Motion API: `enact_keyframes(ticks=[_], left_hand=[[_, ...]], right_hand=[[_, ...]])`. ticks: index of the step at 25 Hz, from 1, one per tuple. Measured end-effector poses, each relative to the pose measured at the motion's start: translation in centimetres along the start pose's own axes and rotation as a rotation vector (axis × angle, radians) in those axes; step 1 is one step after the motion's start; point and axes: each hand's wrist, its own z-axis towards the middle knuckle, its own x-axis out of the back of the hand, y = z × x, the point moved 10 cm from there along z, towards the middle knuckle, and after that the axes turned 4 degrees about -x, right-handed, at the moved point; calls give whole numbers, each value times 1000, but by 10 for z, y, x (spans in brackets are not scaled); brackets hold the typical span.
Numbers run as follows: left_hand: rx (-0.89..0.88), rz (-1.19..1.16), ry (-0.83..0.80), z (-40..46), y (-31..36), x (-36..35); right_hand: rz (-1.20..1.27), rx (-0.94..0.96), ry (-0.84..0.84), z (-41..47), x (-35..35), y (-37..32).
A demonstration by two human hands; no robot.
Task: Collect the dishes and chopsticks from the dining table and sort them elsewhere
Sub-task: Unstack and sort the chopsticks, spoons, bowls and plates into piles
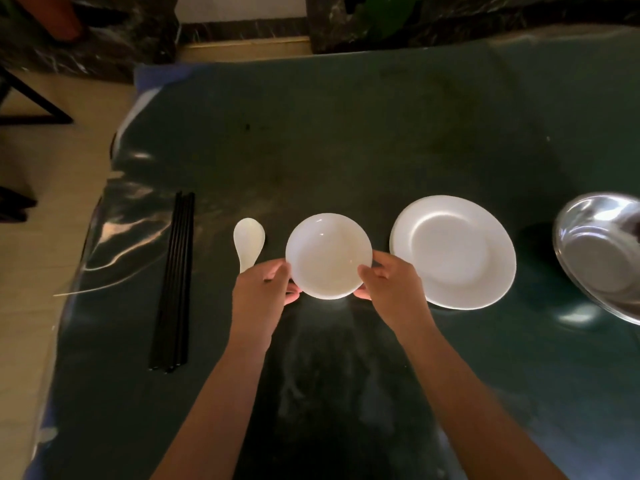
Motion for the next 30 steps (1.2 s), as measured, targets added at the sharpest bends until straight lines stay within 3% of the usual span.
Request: enact_keyframes(ticks=[10, 12, 14, 15, 17, 20, 22, 25, 30], left_hand=[[-1, -107, -123, 10, -9, 1], [-137, 48, -82, 8, 0, 16], [-384, 295, 30, -3, 13, 43], [-503, 421, 54, -10, 15, 51], [-620, 630, 20, -21, 3, 57], [-637, 779, -54, -24, -19, 56], [-672, 773, -59, -22, -21, 54], [-678, 715, -66, -13, -19, 53], [-672, 673, -54, 0, -21, 56]], right_hand=[[-24, -112, -1, 5, -1, -5], [-133, -11, 199, 3, 23, -24], [-175, 245, 348, 2, 34, -71], [-221, 383, 314, 6, 23, -98], [-361, 575, 88, 25, -22, -141], [-596, 571, -300, 51, -102, -164], [-715, 526, -442, 60, -138, -158], [-738, 511, -468, 68, -162, -155], [-691, 457, -340, 82, -161, -157]])
